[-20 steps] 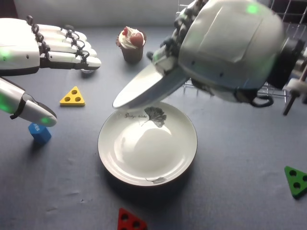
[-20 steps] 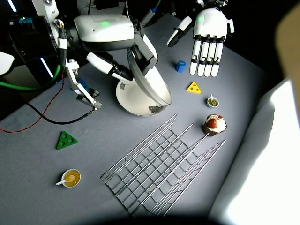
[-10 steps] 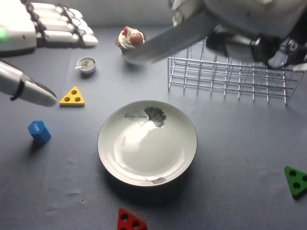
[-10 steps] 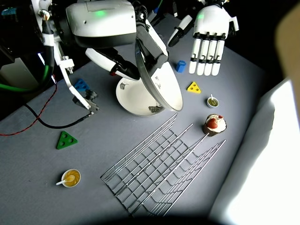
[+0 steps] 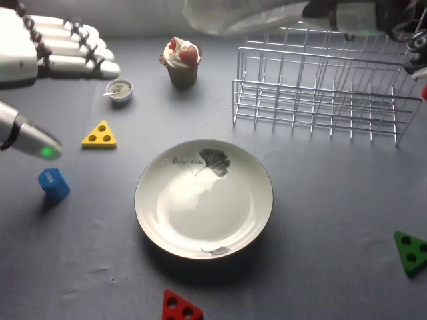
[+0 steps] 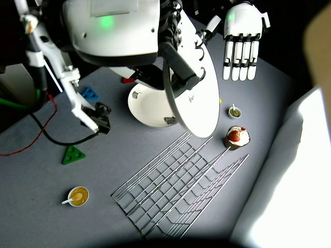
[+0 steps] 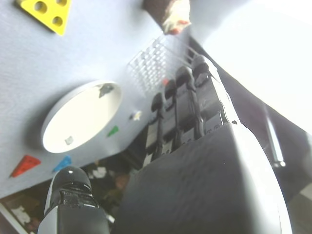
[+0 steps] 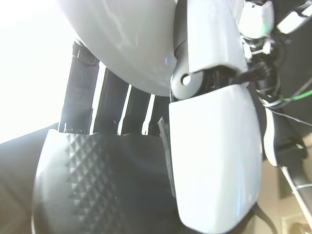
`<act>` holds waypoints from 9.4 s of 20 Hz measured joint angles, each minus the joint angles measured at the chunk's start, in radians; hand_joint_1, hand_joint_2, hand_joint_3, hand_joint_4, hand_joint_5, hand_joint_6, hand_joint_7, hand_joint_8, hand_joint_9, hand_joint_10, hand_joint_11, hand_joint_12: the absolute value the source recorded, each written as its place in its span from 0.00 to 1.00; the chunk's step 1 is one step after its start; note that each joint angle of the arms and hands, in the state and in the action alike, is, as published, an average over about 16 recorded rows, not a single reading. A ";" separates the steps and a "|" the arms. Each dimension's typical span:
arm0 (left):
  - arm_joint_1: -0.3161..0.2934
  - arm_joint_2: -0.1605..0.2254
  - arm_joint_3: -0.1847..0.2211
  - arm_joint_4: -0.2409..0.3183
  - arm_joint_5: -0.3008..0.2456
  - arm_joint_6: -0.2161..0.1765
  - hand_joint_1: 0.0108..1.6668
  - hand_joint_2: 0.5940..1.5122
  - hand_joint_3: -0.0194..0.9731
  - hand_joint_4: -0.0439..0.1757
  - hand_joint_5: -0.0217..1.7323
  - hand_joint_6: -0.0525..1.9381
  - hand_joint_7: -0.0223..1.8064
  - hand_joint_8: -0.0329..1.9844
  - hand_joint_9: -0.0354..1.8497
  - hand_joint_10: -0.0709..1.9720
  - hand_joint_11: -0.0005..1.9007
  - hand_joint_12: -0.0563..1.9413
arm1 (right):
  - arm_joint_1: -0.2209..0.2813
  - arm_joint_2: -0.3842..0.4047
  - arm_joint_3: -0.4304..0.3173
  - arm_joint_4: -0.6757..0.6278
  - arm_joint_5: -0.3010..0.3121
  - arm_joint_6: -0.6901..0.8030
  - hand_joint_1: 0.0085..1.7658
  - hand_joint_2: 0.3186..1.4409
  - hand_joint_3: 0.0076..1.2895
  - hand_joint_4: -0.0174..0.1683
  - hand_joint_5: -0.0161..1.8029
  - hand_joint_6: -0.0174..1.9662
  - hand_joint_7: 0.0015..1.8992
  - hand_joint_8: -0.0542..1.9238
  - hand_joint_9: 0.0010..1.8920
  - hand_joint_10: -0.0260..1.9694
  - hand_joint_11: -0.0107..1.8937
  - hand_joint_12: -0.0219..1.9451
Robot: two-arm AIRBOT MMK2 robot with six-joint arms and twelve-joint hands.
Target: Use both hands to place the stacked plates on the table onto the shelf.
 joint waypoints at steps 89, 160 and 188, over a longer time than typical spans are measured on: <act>-0.002 -0.019 0.020 0.116 -0.110 -0.154 0.05 0.45 0.02 0.21 0.09 0.03 0.11 0.02 0.12 0.04 0.10 0.04 | 0.129 -0.067 0.419 0.398 -0.514 0.547 0.84 0.57 0.01 0.06 0.49 0.48 0.55 0.37 0.60 0.33 0.51 0.71; 0.006 0.004 -0.131 0.145 -0.253 -0.179 0.05 0.47 0.02 0.20 0.09 0.03 0.10 0.02 0.11 0.04 0.11 0.04 | -0.013 -0.168 0.545 0.221 -0.418 0.802 0.58 0.56 0.01 0.05 0.37 0.02 0.36 0.03 0.38 0.02 0.44 0.02; 0.103 0.054 -0.362 0.316 0.018 0.045 0.04 0.48 0.02 0.19 0.07 0.02 0.11 0.02 0.12 0.04 0.10 0.04 | -0.119 -0.015 0.188 -0.434 -0.122 0.395 0.62 0.46 0.00 0.11 0.12 0.02 0.09 0.03 0.10 0.02 0.17 0.02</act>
